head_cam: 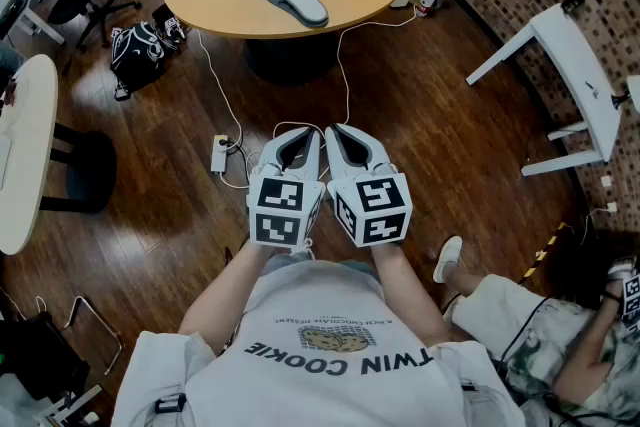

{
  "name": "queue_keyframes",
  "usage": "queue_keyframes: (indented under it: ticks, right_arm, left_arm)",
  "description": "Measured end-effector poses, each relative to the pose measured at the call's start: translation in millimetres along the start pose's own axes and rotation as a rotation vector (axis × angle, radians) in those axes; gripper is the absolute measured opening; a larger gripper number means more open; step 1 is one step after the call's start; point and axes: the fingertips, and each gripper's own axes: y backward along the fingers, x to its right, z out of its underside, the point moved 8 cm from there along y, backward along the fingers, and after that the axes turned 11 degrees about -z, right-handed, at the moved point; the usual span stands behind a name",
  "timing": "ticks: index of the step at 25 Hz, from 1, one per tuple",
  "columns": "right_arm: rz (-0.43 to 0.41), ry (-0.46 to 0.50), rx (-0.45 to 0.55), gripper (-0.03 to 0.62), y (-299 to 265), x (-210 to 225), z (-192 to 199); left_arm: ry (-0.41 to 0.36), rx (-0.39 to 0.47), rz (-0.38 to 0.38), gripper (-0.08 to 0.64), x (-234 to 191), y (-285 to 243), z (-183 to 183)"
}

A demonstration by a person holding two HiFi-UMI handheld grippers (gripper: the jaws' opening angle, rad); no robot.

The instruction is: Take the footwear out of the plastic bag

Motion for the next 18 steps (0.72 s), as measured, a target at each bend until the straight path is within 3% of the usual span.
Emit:
queue_keyframes:
  ticks: [10, 18]
  right_arm:
    - [0.026, -0.006, -0.013, 0.002, -69.9, 16.1, -15.5]
    - [0.006, 0.008, -0.027, 0.002, -129.2, 72.3, -29.2]
  left_arm:
    - [0.01, 0.006, 0.027, 0.003, -55.9, -54.2, -14.6]
    - [0.008, -0.013, 0.017, 0.003, -75.3, -129.3, -30.0]
